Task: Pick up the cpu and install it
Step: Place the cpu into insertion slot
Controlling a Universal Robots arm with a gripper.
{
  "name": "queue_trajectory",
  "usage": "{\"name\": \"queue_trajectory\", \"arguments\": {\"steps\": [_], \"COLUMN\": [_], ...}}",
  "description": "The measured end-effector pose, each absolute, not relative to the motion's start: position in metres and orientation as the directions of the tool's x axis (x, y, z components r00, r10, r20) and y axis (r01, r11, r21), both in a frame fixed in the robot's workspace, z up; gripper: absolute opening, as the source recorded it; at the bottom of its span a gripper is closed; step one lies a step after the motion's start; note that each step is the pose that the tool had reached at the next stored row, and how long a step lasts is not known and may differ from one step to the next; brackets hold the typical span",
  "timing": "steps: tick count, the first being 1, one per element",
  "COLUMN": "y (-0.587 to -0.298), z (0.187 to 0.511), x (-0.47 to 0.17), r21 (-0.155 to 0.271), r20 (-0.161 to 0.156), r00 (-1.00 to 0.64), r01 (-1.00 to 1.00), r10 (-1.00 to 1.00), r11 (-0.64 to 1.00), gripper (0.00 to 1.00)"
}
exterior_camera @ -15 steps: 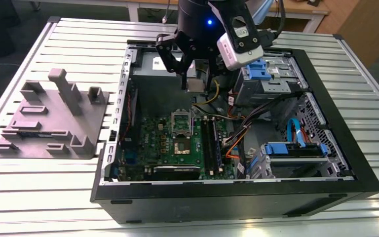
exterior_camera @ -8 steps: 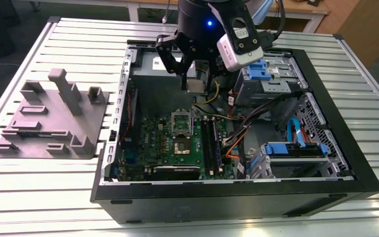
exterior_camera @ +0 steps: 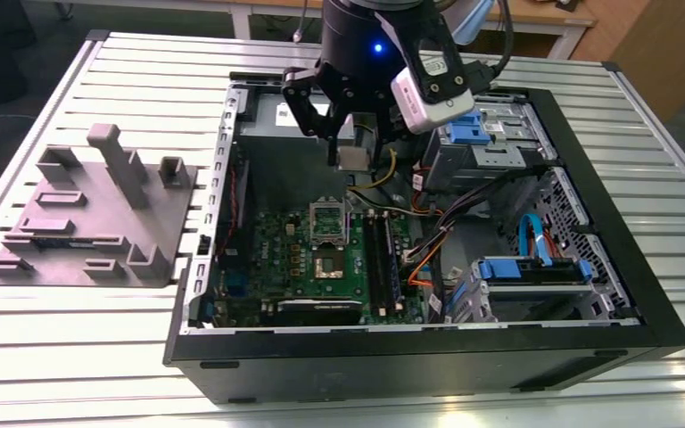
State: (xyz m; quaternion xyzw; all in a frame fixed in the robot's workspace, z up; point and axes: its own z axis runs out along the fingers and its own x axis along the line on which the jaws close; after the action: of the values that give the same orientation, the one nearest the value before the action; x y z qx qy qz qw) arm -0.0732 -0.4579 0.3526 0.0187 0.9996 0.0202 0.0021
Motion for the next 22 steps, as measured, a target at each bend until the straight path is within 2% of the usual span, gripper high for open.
{"name": "queue_trajectory", "arguments": {"steps": [22], "y": [-0.4599], "z": [0.3486], "x": [-0.0733], "r21": [0.04], "r20": [-0.001], "r00": [-0.999], "r01": [0.037], "r10": [0.038], "r11": [0.998], "gripper": [0.47]}}
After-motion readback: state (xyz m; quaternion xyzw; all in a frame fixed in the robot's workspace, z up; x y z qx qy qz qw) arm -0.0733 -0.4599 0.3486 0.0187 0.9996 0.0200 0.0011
